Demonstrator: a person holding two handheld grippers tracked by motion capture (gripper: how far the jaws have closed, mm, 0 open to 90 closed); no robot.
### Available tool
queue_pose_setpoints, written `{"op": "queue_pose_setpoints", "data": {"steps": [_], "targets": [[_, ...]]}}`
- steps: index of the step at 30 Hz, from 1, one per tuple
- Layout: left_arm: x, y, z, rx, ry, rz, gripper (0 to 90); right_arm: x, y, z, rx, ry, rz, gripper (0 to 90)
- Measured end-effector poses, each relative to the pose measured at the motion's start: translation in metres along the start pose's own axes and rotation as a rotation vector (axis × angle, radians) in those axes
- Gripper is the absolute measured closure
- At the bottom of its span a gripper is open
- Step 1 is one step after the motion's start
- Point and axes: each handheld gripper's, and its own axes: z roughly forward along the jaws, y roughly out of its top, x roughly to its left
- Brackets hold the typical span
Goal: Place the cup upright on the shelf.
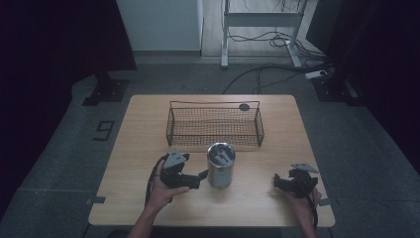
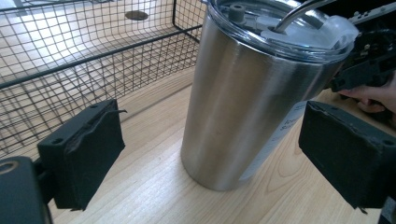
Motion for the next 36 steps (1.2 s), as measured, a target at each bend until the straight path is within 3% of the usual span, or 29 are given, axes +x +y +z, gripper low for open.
{"op": "queue_pose_setpoints", "data": {"steps": [6,11,22,25,36], "targets": [[-0.003,0.002,0.008,0.003,-0.005,0.0,5.4,0.0,0.0,0.0,0.001,-0.001,0.004,0.0],[-0.008,0.003,0.015,-0.013,-0.037,0.035,1.8,0.0,0.0,0.0,0.001,-0.002,0.005,0.0],[-0.015,0.009,0.028,0.001,-0.051,0.038,1.0,0.0,0.0,0.0,0.001,-0.004,0.006,0.0],[-0.019,0.011,0.033,0.007,-0.074,0.045,0.2,0.0,0.0,0.0,0.001,-0.004,0.007,0.0],[-0.022,0.016,0.046,0.012,-0.073,0.048,0.0,0.0,0.0,0.0,0.001,-0.004,0.007,0.0]]}}
